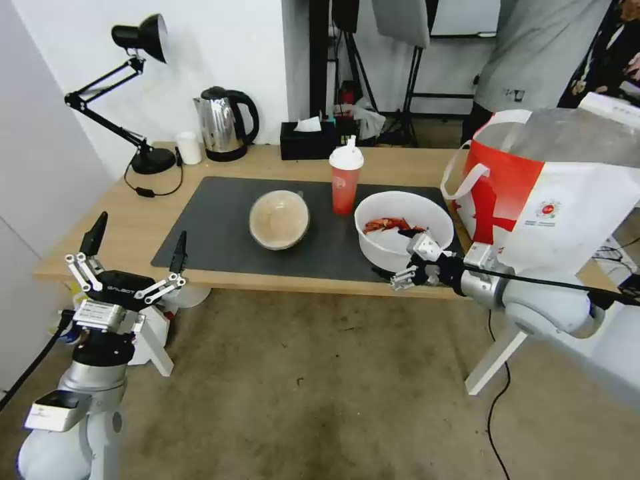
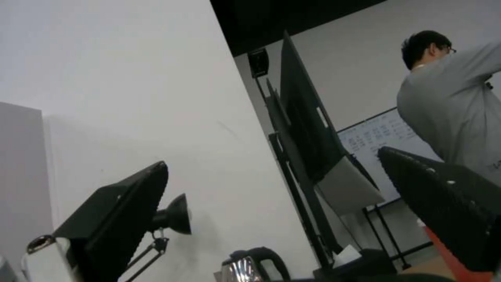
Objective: Pick up the trash from the table and place it into the takeout bag.
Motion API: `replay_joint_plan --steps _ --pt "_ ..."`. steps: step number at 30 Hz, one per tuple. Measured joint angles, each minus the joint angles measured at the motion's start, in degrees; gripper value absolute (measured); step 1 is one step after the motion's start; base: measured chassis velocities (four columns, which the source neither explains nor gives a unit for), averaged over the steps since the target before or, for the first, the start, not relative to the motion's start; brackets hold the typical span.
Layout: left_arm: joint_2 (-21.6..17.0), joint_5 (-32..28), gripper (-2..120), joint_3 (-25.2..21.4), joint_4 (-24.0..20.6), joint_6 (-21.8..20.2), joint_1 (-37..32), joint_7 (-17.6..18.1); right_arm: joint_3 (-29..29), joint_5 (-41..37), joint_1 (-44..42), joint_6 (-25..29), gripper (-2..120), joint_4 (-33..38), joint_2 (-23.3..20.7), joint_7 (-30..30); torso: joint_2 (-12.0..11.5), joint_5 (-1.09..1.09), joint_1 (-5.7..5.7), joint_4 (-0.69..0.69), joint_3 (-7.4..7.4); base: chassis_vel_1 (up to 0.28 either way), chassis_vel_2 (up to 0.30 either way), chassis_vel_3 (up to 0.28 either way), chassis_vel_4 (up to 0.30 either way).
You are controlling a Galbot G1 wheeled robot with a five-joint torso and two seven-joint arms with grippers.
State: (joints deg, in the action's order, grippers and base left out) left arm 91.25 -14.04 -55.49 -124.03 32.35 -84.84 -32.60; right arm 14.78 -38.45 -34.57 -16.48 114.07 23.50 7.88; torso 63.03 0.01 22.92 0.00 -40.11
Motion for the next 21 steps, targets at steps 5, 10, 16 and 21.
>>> replay_joint_plan --steps 5,10,16,21 --pt "0.0 -0.2 100 -0.8 -0.1 0.0 0.0 0.0 0.8 -0.7 1.9 0.0 100 -1.3 -0.5 0.2 0.0 0.00 0.00 0.01 0.00 0.000 0.000 0.000 0.000" --pt "0.0 -0.2 100 -1.0 -0.3 0.0 0.0 0.0 0.8 -1.8 2.5 -0.2 100 -1.0 -1.0 0.3 0.0 -0.01 0.00 0.00 0.00 0.000 0.000 0.000 0.000" --pt "0.0 -0.1 100 -0.8 -0.8 -0.2 0.1 0.0 0.8 -2.9 2.6 -1.2 100 -0.2 -1.7 0.7 0.0 -0.01 0.00 0.00 0.00 0.000 0.000 0.000 0.000" --pt "0.0 0.0 100 -0.8 -1.1 -0.2 -0.2 0.0 0.9 -3.1 2.2 -1.6 100 -0.2 -2.3 1.3 0.0 -0.01 0.00 0.00 0.00 0.000 0.000 0.000 0.000"
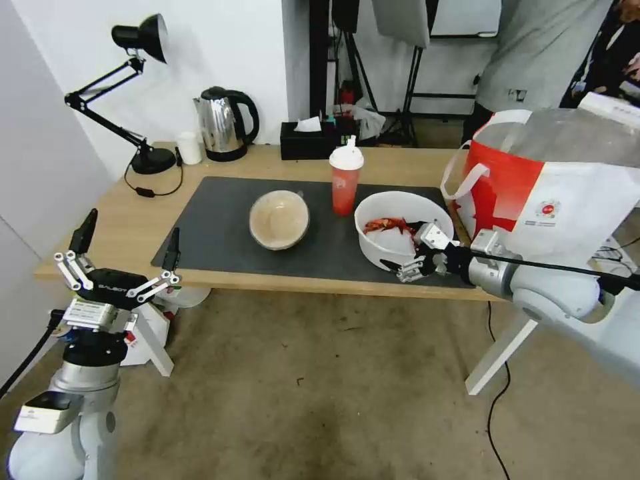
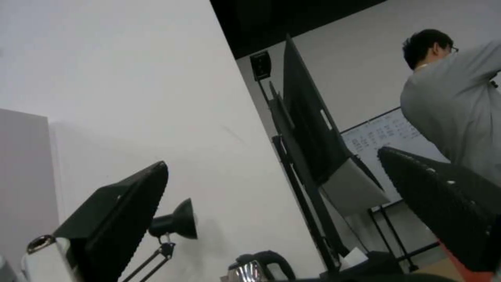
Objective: Pick up the trash from the table and place it into the takeout bag.
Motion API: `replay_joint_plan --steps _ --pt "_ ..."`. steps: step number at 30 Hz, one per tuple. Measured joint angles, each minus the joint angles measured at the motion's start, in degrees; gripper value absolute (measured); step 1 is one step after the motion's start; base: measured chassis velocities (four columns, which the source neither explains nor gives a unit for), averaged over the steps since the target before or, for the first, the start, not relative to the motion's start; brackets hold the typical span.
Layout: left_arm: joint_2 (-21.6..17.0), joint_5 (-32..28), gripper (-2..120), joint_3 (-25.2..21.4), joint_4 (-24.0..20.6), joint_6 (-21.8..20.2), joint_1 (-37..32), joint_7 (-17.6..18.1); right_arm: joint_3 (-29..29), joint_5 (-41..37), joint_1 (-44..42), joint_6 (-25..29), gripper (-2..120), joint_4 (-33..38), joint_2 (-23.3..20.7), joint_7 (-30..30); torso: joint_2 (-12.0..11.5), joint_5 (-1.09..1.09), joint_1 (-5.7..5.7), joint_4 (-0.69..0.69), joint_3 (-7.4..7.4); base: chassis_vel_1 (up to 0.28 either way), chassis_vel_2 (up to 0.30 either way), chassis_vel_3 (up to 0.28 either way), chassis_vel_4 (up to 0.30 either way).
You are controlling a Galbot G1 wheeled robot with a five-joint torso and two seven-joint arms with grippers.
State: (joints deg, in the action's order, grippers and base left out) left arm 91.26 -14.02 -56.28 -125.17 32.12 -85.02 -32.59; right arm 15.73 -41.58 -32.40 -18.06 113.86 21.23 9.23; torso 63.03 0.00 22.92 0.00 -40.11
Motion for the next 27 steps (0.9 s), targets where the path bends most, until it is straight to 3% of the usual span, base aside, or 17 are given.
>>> replay_joint_plan --steps 17,27 --pt "0.0 -0.2 100 -0.8 -1.5 0.1 -1.2 0.0 0.3 0.0 0.6 -1.8 100 -0.6 -0.9 1.6 0.0 -0.01 0.00 0.00 0.00 0.000 0.000 0.000 0.000" --pt "0.0 -0.4 100 -1.3 -1.4 0.1 -1.1 0.0 2.1 0.4 2.2 -2.5 96 -3.4 1.8 1.9 0.0 0.00 0.00 0.01 0.00 0.000 0.000 0.000 0.000"
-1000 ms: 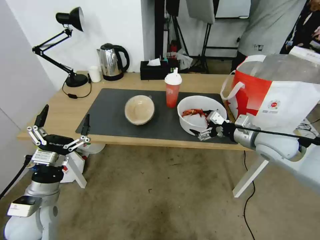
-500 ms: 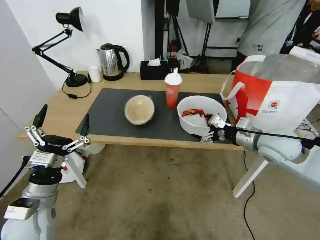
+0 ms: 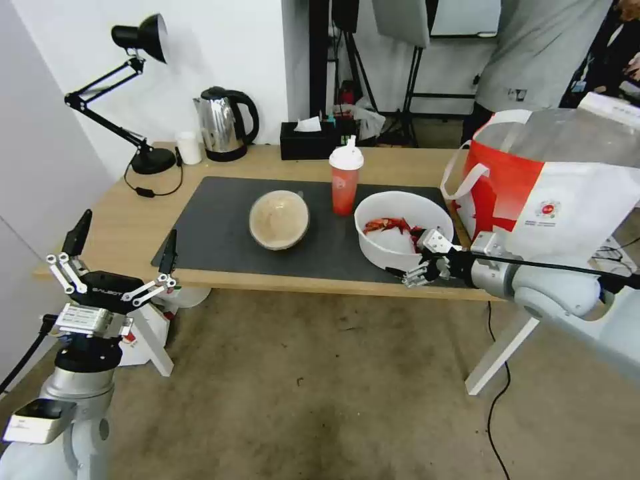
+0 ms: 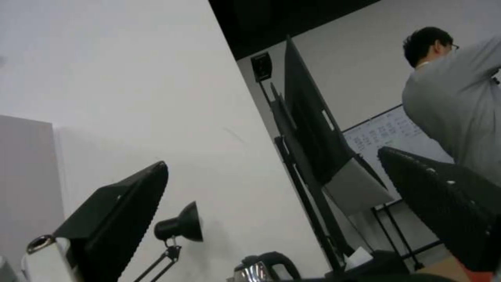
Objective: Pick up the trash from the table and place it into the takeout bag.
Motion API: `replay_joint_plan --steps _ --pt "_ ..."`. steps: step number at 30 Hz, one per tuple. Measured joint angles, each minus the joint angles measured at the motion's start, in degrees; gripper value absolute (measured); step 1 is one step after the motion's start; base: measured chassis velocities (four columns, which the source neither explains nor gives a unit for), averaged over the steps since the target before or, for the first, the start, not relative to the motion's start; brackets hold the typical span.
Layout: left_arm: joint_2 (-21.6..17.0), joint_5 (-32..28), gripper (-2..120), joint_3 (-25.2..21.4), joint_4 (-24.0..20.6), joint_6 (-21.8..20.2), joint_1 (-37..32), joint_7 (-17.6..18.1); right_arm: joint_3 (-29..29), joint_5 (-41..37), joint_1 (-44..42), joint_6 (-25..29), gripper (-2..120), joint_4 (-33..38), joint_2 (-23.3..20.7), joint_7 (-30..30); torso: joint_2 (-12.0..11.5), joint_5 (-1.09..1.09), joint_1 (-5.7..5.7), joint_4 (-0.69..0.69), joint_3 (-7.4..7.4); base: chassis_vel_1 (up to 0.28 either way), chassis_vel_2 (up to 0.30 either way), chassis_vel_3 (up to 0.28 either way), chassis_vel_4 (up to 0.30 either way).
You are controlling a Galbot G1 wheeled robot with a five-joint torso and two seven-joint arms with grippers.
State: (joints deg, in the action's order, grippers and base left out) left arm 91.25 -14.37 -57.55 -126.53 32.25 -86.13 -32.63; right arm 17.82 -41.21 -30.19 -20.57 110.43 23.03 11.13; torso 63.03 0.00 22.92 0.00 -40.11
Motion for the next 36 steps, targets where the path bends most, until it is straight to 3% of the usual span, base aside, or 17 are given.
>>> replay_joint_plan --steps 10,16,24,31,36 --pt "0.0 -0.1 100 -0.1 0.6 0.0 0.6 0.0 0.9 0.1 1.1 -1.2 64 -1.5 1.2 1.8 0.0 0.00 0.00 0.00 0.00 0.000 0.000 0.000 0.000" --pt "0.0 -0.1 100 -0.4 0.8 0.0 0.6 0.0 1.2 0.3 1.3 -1.3 66 -2.5 2.1 2.2 0.0 -0.01 0.00 0.00 0.01 0.000 0.000 0.000 0.000" --pt "0.0 -0.1 100 -0.8 0.8 0.0 0.6 -0.1 1.4 0.3 1.8 -2.1 39 -3.6 2.7 4.2 0.0 0.00 0.00 0.00 0.00 0.000 0.000 0.000 0.000" --pt "0.0 -0.1 100 -0.8 0.8 0.0 0.6 -0.1 1.4 0.4 1.8 -2.9 34 -3.9 2.8 4.9 0.0 0.01 0.00 0.00 0.00 0.000 0.000 0.000 0.000" --pt "0.0 -0.1 100 -1.2 0.7 0.0 0.4 -0.1 1.3 0.4 1.8 -3.1 21 -3.9 2.9 5.2 0.0 0.01 0.00 0.00 0.00 0.000 0.000 0.000 0.000"
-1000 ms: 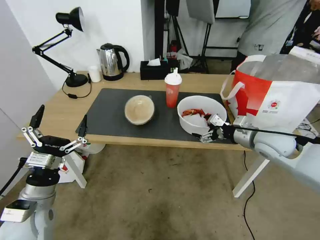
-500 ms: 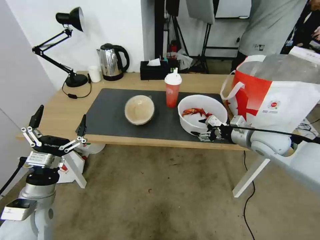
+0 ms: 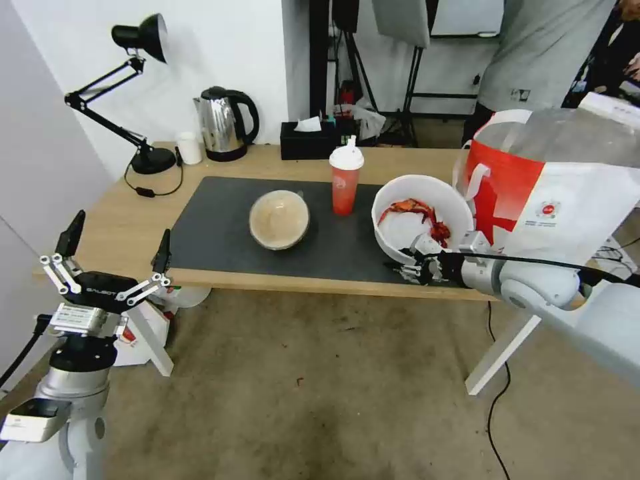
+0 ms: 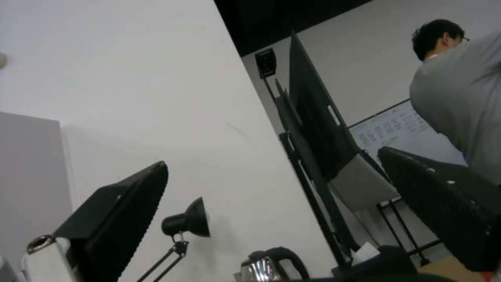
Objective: Pick up the trash from the table and place it into the takeout bag.
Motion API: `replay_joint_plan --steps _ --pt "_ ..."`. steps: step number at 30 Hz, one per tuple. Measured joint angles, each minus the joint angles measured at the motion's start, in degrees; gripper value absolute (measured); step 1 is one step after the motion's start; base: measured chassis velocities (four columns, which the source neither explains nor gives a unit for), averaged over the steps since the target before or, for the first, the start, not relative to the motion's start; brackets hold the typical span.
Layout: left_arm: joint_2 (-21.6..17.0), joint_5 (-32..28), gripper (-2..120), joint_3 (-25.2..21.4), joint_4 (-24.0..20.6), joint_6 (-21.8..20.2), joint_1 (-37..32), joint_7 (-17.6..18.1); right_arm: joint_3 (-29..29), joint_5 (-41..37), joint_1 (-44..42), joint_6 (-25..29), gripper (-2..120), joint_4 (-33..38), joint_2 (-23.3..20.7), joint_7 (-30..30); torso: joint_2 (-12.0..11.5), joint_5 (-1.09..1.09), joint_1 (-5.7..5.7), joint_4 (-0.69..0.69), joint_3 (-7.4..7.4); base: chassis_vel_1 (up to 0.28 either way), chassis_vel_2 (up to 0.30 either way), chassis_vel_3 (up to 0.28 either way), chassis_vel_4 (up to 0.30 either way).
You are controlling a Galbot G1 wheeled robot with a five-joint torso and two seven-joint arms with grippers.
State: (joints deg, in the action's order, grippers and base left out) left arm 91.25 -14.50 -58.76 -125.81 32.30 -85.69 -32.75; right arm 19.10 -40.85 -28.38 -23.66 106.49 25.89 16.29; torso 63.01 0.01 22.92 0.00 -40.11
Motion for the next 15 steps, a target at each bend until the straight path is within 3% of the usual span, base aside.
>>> replay_joint_plan --steps 7,15 --pt "0.0 0.0 100 0.2 -0.1 0.0 0.2 0.0 -0.3 -1.5 1.9 -0.3 1 0.6 -0.6 1.7 0.0 -0.01 0.00 0.00 0.00 0.000 0.000 0.000 0.000" --pt "0.0 0.0 100 0.3 -0.2 0.0 0.4 0.0 -0.4 -4.1 3.9 -0.5 0 0.6 -1.7 3.2 0.0 -0.01 0.00 0.00 0.00 0.000 0.000 0.000 0.000"
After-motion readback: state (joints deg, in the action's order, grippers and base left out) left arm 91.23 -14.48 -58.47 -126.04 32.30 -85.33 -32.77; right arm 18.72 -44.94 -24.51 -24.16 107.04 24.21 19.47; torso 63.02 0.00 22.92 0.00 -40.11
